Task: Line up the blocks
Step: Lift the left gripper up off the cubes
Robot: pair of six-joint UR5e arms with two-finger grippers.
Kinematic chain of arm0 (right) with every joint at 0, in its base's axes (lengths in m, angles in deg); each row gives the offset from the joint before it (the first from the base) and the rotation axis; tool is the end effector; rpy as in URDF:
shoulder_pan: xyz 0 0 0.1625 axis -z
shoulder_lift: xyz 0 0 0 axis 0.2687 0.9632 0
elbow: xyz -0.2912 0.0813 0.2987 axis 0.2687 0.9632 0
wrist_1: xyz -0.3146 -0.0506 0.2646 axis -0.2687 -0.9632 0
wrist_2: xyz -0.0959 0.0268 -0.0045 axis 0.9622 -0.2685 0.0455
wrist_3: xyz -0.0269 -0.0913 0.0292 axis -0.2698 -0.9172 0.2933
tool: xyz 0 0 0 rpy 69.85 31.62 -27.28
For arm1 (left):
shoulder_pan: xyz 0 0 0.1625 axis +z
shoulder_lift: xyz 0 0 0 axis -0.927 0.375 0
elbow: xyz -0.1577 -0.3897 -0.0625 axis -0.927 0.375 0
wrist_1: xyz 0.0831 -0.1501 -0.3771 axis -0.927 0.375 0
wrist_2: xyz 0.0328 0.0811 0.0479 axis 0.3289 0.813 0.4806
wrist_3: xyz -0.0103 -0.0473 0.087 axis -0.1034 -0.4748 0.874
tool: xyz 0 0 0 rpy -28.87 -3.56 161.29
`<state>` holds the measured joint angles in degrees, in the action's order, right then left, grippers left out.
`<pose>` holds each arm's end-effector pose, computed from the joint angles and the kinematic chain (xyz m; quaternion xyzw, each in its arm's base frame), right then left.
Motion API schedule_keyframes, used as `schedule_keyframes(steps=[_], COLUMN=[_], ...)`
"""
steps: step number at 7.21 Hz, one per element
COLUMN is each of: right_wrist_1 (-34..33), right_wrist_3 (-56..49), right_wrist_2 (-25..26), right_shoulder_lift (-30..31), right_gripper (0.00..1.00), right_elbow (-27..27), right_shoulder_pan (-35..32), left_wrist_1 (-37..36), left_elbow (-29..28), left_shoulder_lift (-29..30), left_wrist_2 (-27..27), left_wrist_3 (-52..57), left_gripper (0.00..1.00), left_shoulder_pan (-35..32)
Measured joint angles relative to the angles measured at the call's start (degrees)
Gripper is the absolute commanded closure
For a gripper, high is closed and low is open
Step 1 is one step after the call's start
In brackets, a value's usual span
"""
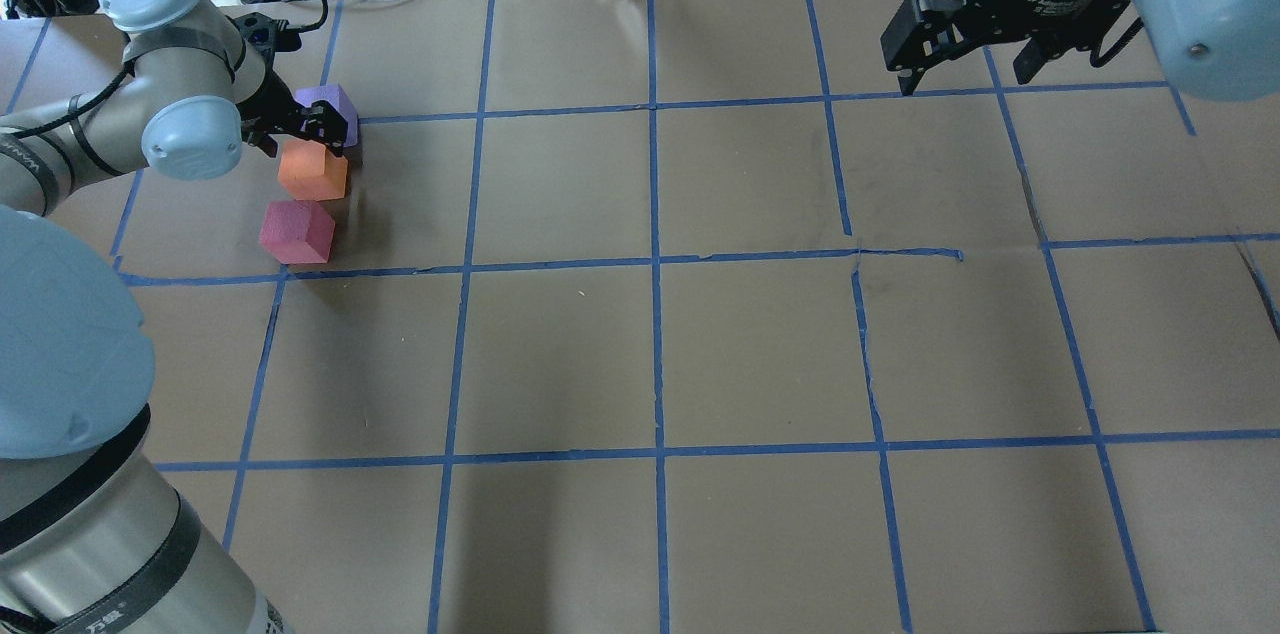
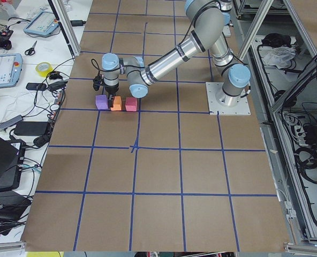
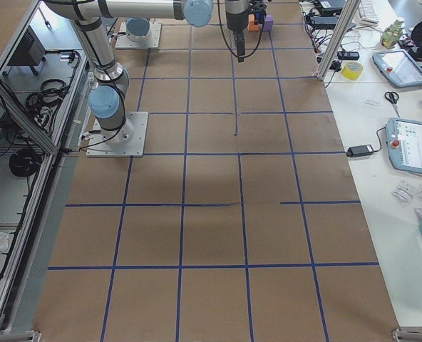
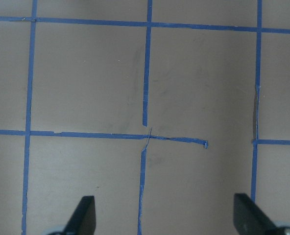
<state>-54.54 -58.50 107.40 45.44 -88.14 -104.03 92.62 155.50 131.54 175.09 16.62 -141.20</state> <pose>0.1188 -0.5093 0.5034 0.0252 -0.9964 0.0802 0.0071 0.0669 -0.6849 0.2222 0.0092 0.9968 -0.0760 0.0219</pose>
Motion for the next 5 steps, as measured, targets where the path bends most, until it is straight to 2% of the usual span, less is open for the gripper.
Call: schedule_keyframes(steps=[2,5], right_wrist_1=[0.0,0.0], right_wrist_3=[0.0,0.0], right_wrist_2=[0.0,0.0], right_shoulder_lift=[0.0,0.0], right_gripper=[0.0,0.0], right_elbow=[0.0,0.0], right_shoulder_pan=[0.0,0.0], left_wrist_1=[2.0,12.5], left_elbow=[-0.1,-0.7], left_shoulder_lift=[-2.6,-9.0], left_wrist_2=[0.2,0.4], left_wrist_3=[0.0,0.0], left_gripper=[0.0,0.0], left_shoulder_pan=[-0.1,-0.9])
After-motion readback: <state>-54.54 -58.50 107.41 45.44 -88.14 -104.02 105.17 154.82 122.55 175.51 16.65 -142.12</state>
